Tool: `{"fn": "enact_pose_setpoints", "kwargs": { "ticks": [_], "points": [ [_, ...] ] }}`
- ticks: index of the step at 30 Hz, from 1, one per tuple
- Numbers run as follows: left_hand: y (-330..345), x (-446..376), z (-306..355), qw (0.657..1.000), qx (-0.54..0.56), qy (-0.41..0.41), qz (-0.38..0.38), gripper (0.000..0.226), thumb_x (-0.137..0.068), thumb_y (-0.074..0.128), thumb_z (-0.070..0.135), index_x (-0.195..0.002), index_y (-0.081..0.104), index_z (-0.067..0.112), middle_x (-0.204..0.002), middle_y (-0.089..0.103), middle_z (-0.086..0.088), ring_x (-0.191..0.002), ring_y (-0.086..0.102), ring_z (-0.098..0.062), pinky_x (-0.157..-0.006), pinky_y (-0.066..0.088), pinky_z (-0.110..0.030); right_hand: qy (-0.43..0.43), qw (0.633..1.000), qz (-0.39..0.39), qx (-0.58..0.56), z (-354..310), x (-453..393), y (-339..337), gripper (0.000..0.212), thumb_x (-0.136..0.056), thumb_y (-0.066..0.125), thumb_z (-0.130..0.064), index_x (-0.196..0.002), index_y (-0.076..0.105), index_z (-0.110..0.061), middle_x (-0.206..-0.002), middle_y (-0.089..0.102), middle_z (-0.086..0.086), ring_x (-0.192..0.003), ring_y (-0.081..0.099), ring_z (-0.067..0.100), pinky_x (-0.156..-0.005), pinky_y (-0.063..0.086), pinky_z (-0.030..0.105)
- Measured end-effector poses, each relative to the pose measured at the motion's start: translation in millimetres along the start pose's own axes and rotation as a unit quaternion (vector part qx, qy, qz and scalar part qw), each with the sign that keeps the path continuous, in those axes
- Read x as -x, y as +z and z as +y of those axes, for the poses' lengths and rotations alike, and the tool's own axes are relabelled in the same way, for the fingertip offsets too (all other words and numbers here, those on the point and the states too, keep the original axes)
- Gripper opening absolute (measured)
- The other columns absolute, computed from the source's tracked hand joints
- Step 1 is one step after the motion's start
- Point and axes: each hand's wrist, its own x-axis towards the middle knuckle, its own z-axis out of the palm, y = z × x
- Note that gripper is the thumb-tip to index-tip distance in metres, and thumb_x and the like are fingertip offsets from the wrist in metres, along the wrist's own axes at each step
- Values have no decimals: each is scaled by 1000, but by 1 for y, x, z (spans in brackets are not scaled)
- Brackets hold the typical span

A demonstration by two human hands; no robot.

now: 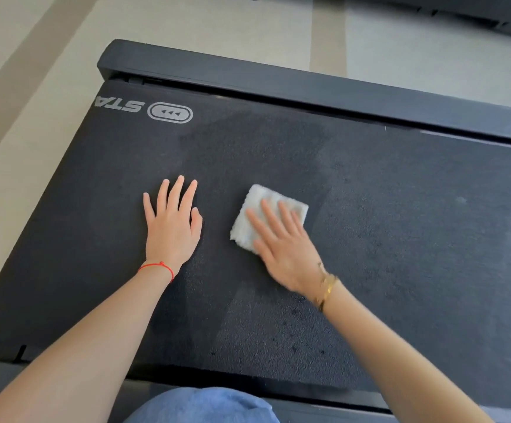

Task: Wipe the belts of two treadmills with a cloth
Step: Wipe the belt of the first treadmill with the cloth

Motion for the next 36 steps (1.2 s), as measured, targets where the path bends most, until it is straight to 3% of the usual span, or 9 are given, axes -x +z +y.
{"fn": "enact_pose_setpoints", "kwargs": {
  "ticks": [4,11,13,18,22,25,29,32,36],
  "points": [
    [0,1,1,1000,-1,3,-5,54,-103,40,24,-156,33,17,-162,32,-10,-152,23,-34,-121,15,-63,16,1000,16,3,27,8,-4,52,-106,18,-41,-158,10,-34,-166,7,-6,-153,2,28,-124,2,42],
    [-8,-8,10,999,41,-35,-8,47,-103,40,29,-147,46,12,-157,38,-12,-149,26,-34,-122,14,-61,244,968,26,-57,105,-105,-48,55,-106,21,-38,-158,8,-27,-166,0,4,-150,-4,40,-120,-6,50],
    [-8,-11,17,999,41,-29,-4,46,-102,43,27,-145,46,11,-155,39,-13,-149,27,-33,-121,14,-63,223,974,16,-43,85,-120,-43,55,-106,21,-36,-159,6,-25,-166,-1,6,-149,-4,44,-120,-5,53],
    [-2,-19,29,1000,23,16,-4,50,-101,45,24,-150,41,15,-158,34,-12,-150,26,-32,-121,15,-63,40,999,6,5,45,-64,-18,55,-106,21,-39,-158,8,-29,-166,5,2,-151,0,38,-122,1,50],
    [4,-22,29,1000,20,21,-7,51,-101,43,24,-151,40,15,-159,33,-12,-149,26,-33,-120,15,-64,123,992,30,0,96,-52,-26,55,-106,24,-41,-158,9,-31,-166,1,2,-152,-3,33,-122,-3,45],
    [6,-21,30,1000,20,18,3,51,-101,43,24,-151,40,15,-159,33,-12,-149,26,-33,-120,15,-65,236,971,26,-25,143,-90,-50,55,-106,22,-42,-158,7,-30,-166,-4,3,-151,-7,36,-121,-6,48],
    [10,-20,31,1000,11,14,23,50,-100,37,27,-148,43,15,-157,37,-12,-148,29,-34,-119,16,-65,293,954,14,-65,149,-160,-66,57,-104,17,-41,-158,3,-32,-166,-7,2,-149,-13,40,-120,-11,52],
    [11,-22,29,999,9,16,27,54,-97,32,32,-147,44,15,-156,38,-11,-147,30,-33,-119,17,-65,268,962,10,-51,126,-189,-61,57,-105,15,-42,-158,2,-30,-166,-8,3,-149,-15,42,-119,-14,53],
    [10,-21,31,999,6,16,27,55,-97,31,33,-148,43,16,-157,37,-11,-148,29,-33,-119,17,-64,132,991,-3,-29,97,-176,-47,54,-106,17,-39,-158,7,-28,-166,-3,5,-150,-10,41,-119,-10,52]
  ]
}}
